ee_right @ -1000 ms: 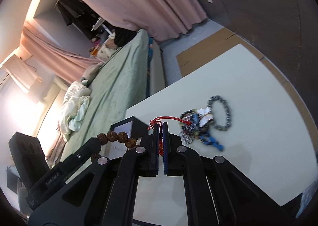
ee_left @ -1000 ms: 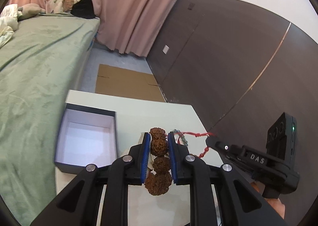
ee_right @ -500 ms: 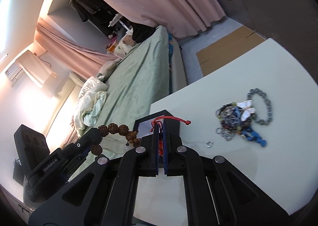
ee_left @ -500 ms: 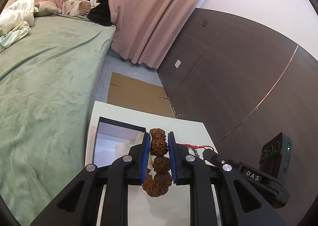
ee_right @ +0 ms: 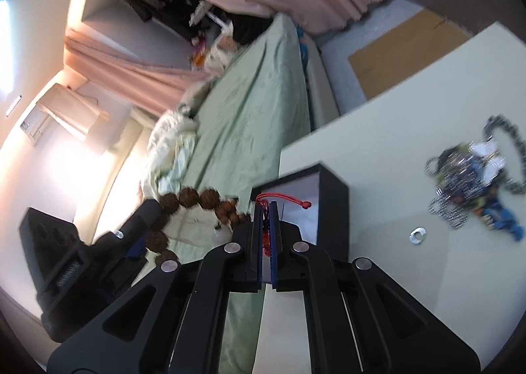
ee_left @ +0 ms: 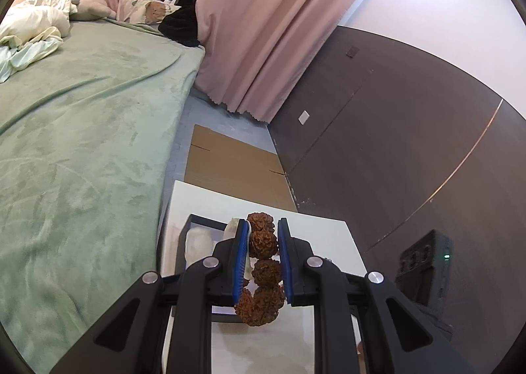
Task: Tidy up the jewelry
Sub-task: 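Lift the brown bead bracelet with the left tool and carry it over the black box, then open the left tool to drop the bracelet into the box, then move the left tool back to the jewelry pile and close on a beaded strand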
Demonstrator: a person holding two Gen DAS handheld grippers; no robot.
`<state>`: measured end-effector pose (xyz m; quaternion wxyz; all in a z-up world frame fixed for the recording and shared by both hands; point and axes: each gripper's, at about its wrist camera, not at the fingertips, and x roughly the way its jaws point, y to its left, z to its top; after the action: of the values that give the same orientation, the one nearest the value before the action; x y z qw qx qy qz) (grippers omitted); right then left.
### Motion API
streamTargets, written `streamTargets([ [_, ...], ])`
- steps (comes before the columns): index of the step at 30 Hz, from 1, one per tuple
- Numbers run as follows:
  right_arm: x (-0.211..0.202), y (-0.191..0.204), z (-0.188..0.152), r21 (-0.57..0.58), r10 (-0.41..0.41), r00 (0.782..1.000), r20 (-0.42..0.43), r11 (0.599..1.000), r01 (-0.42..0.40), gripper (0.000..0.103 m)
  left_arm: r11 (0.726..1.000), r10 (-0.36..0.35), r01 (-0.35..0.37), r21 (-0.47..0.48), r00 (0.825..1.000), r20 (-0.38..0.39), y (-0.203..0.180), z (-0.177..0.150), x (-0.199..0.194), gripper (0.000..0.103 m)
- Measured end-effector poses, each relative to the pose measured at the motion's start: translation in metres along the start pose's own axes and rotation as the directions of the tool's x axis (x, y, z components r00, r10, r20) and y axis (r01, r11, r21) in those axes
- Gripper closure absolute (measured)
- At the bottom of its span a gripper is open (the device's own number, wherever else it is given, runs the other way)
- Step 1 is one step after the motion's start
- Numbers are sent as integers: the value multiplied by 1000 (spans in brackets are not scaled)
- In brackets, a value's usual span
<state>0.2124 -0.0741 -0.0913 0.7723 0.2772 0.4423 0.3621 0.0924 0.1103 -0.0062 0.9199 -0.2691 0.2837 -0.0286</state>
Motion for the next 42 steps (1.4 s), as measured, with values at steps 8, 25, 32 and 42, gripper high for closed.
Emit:
streamTargets([
  [8, -9, -8, -3, 12, -100, 995, 19, 995, 100, 44, 1000, -10, 10, -13, 1000, -6, 3, 2, 1, 87],
  [25, -59, -36, 3, 57, -200, 978, 63, 979, 196, 31, 999, -24, 22, -38, 998, -50, -13, -8, 43, 77],
  [32, -85, -47, 7, 74, -244, 965, 95, 969, 238, 28, 1000, -14, 14, -4, 999, -50, -22, -13, 46, 53],
  [42, -120, -74, 13, 125, -332, 936, 116, 940, 318, 27, 995, -28, 39, 92, 992, -121, -55, -34, 67, 53],
])
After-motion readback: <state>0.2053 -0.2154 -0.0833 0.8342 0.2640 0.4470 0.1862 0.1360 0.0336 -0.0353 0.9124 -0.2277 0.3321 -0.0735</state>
